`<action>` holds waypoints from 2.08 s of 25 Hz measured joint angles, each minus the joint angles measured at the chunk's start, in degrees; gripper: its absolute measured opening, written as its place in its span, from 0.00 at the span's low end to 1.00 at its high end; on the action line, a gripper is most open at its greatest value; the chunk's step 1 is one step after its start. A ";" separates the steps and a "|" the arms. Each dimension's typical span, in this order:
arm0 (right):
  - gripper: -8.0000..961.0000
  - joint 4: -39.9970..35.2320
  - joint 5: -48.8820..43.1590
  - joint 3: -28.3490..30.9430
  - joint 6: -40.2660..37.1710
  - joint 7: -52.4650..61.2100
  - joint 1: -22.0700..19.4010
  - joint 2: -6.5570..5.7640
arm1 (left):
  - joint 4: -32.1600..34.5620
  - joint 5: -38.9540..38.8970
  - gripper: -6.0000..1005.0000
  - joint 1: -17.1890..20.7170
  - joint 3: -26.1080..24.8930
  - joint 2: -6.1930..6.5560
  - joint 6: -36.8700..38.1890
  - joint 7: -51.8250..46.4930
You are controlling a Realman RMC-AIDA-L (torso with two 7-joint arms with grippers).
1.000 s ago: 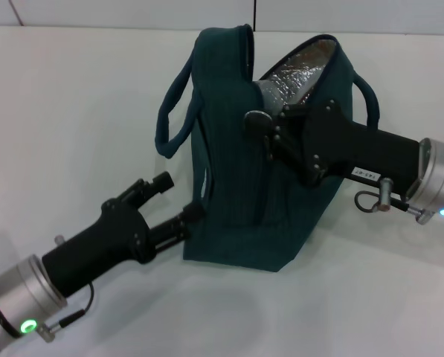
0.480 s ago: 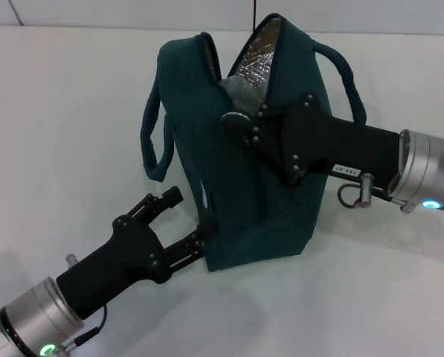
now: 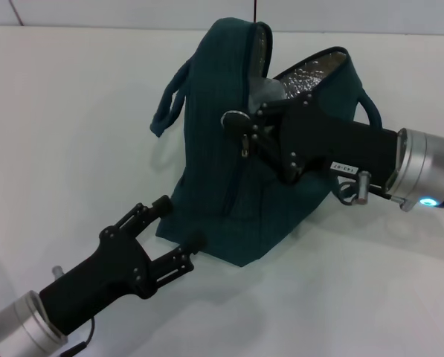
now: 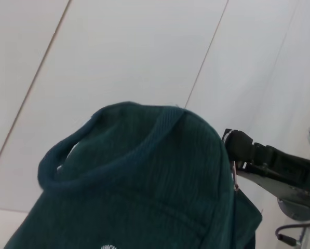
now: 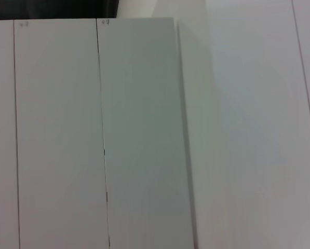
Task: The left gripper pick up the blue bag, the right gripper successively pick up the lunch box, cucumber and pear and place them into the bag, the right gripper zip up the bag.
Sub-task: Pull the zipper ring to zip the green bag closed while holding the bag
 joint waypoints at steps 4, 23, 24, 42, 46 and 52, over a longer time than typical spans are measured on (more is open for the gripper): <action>0.02 0.00 0.00 0.00 0.01 -0.02 0.28 0.00 | -0.50 -0.48 0.88 -0.27 -0.21 -0.38 -2.92 0.11; 0.02 0.01 0.33 0.67 -0.12 -0.04 0.29 -0.14 | -1.85 -3.30 0.76 -4.22 -0.23 -0.33 -7.60 1.48; 0.02 0.00 0.35 0.69 -0.21 -0.04 0.29 -0.17 | -1.85 -3.33 0.72 -4.21 -0.29 -0.33 -7.63 1.90; 0.02 0.40 4.86 4.25 0.21 0.30 -0.90 -0.09 | -2.04 -2.83 0.16 -5.99 2.00 -0.47 -12.75 5.90; 0.02 1.04 5.42 5.42 0.85 0.22 -0.92 -0.08 | -2.06 -2.52 0.10 -5.91 3.63 -0.44 -12.82 7.84; 0.02 1.64 6.54 5.75 0.96 0.46 -1.54 -0.16 | -1.83 -2.37 0.07 -5.32 4.38 -0.24 -12.54 8.53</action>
